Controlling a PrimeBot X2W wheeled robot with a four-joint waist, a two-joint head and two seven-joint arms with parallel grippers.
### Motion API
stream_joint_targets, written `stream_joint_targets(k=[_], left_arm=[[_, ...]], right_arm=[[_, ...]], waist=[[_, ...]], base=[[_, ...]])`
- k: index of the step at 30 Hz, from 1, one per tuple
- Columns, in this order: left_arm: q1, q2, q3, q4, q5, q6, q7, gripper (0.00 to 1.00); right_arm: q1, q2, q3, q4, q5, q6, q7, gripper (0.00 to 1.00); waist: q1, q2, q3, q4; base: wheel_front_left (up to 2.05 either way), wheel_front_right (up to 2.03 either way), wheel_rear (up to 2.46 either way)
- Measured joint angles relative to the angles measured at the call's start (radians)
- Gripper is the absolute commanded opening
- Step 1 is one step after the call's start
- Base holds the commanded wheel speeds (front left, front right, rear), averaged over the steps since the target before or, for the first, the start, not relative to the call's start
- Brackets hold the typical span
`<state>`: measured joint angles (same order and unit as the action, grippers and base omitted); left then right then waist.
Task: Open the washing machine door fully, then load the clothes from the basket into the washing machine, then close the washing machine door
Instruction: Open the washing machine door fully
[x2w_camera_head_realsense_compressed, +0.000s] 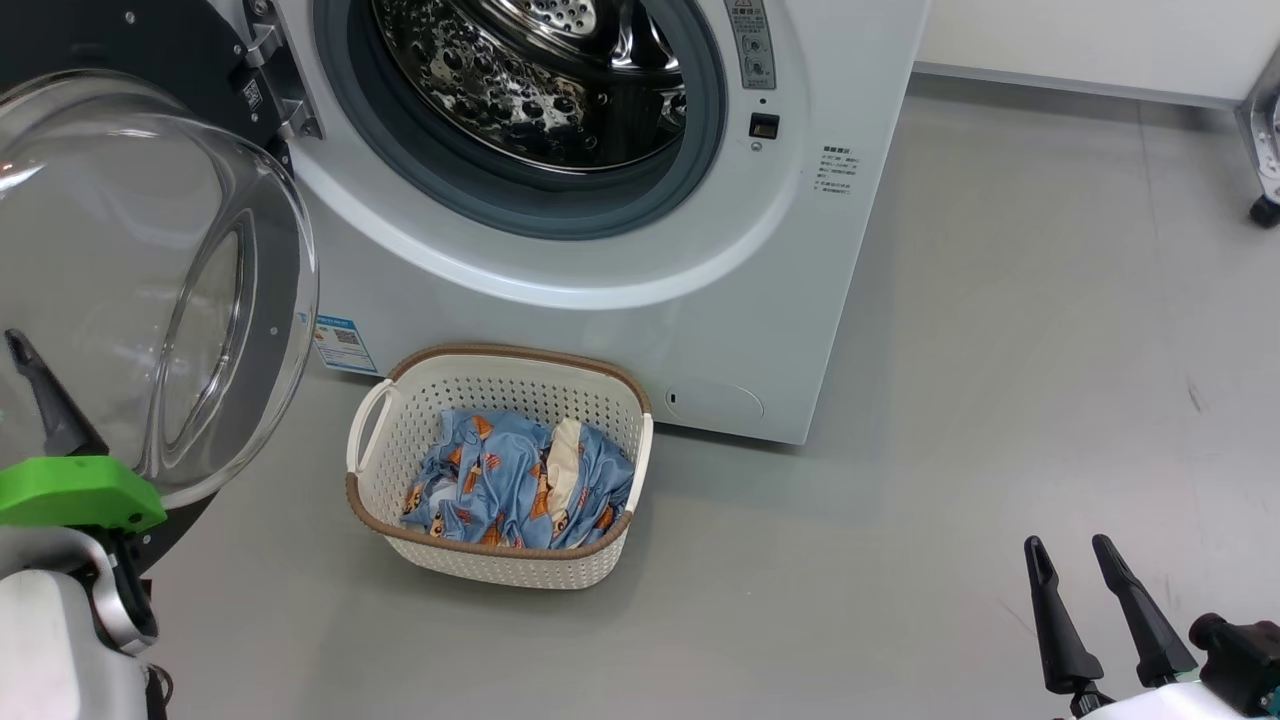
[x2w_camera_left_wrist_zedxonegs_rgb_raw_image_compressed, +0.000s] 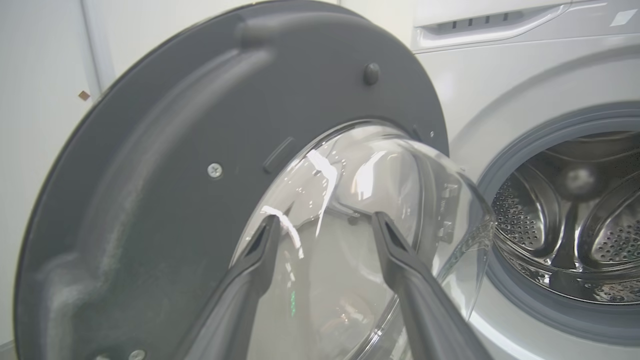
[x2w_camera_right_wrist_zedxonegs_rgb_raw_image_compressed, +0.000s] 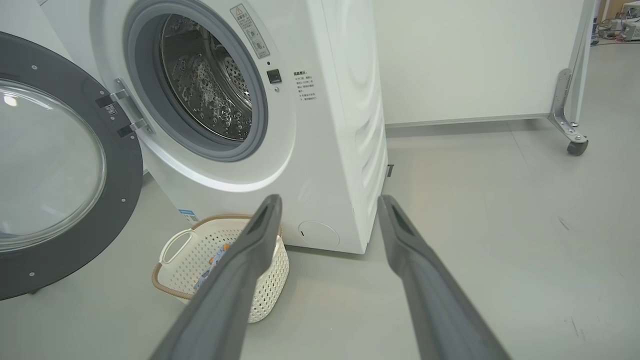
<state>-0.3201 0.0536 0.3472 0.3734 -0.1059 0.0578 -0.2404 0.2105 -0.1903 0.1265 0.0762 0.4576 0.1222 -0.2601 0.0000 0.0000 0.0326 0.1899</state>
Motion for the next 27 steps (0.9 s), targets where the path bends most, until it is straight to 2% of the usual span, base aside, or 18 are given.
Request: stream_joint_targets(k=[7, 9, 13, 27], left_arm=[[0.044, -0.004, -0.069, -0.059, 0.008, -0.082, -0.003, 1.0], [0.058, -0.005, -0.073, -0.06, 0.007, -0.091, -0.003, 1.0], [0.12, -0.009, -0.104, -0.065, -0.019, -0.148, -0.008, 1.0], [0.315, -0.01, -0.158, -0.09, -0.038, -0.172, -0.012, 1.0]], right_arm=[[-0.021, 0.002, 0.014, -0.001, -0.001, 0.0, 0.0, 1.0], [-0.023, 0.003, 0.016, -0.001, -0.002, 0.0, 0.0, 1.0], [-0.023, 0.005, 0.018, -0.002, -0.005, 0.0, 0.0, 1.0], [-0.041, 0.007, 0.017, -0.006, -0.029, 0.0, 0.0, 1.0]], waist=[[0.0, 0.0, -0.013, -0.042], [0.0, 0.0, -0.015, -0.05], [0.0, 0.0, -0.018, -0.086], [0.0, 0.0, -0.01, -0.252]], base=[[0.0, 0.0, 0.0], [0.0, 0.0, 0.0], [0.0, 0.0, 0.0], [0.0, 0.0, 0.0]])
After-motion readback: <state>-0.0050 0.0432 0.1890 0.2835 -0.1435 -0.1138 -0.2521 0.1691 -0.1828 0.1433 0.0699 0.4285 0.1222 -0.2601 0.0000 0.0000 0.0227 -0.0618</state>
